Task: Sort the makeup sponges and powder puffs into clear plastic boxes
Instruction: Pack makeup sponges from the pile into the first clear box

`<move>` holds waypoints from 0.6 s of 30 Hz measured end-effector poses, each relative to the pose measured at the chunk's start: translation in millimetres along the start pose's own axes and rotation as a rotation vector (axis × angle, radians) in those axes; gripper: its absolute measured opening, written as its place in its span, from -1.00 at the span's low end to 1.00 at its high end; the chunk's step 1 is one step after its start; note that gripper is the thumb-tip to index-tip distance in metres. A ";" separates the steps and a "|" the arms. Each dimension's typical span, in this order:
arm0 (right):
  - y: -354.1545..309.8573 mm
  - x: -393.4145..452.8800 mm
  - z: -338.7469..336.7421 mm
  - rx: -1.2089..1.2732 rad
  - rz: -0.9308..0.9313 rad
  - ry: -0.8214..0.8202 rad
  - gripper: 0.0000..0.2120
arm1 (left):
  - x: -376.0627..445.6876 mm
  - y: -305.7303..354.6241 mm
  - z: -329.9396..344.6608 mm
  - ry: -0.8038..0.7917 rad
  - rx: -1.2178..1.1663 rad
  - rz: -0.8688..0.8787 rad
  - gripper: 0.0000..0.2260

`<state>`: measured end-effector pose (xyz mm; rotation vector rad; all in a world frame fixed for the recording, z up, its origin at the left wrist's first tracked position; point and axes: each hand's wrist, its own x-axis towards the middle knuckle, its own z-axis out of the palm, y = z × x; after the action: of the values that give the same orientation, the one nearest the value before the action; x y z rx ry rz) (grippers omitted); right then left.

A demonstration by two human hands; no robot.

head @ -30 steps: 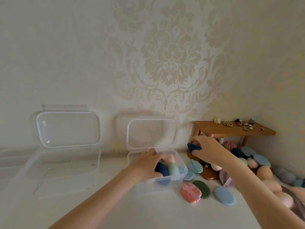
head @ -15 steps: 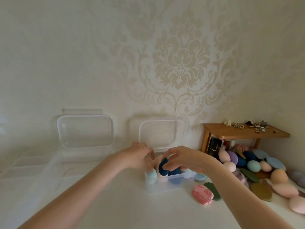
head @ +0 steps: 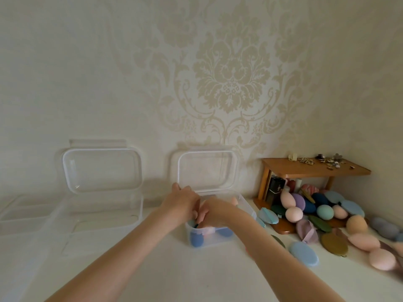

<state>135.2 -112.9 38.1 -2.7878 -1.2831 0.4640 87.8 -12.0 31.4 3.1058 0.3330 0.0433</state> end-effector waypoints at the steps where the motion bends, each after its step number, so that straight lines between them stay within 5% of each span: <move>1: -2.7 0.2 1.2 -0.001 0.018 0.033 -0.76 | -0.6 -0.1 -1.0 -0.004 -0.032 0.004 -0.78; 8: -3.4 -12.3 -7.9 0.071 0.019 0.042 -0.81 | -7.2 -3.6 -11.7 -0.099 -0.113 0.061 -0.73; 12: 31.2 -31.1 -32.7 0.422 0.025 0.074 -0.81 | -4.3 0.4 -11.3 -0.203 0.027 0.055 -0.68; 16: 106.2 -33.2 -39.5 0.301 0.347 0.435 -0.80 | -2.7 13.6 -11.4 -0.224 0.068 0.020 -0.70; 18: 133.5 -36.0 -25.7 0.118 0.539 0.446 -0.73 | -0.6 17.3 -7.6 -0.216 0.081 0.005 -0.64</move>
<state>218.8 -225.3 50.6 -2.8710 -0.4026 -0.0791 90.7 -28.9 39.4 3.1492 0.3272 -0.3099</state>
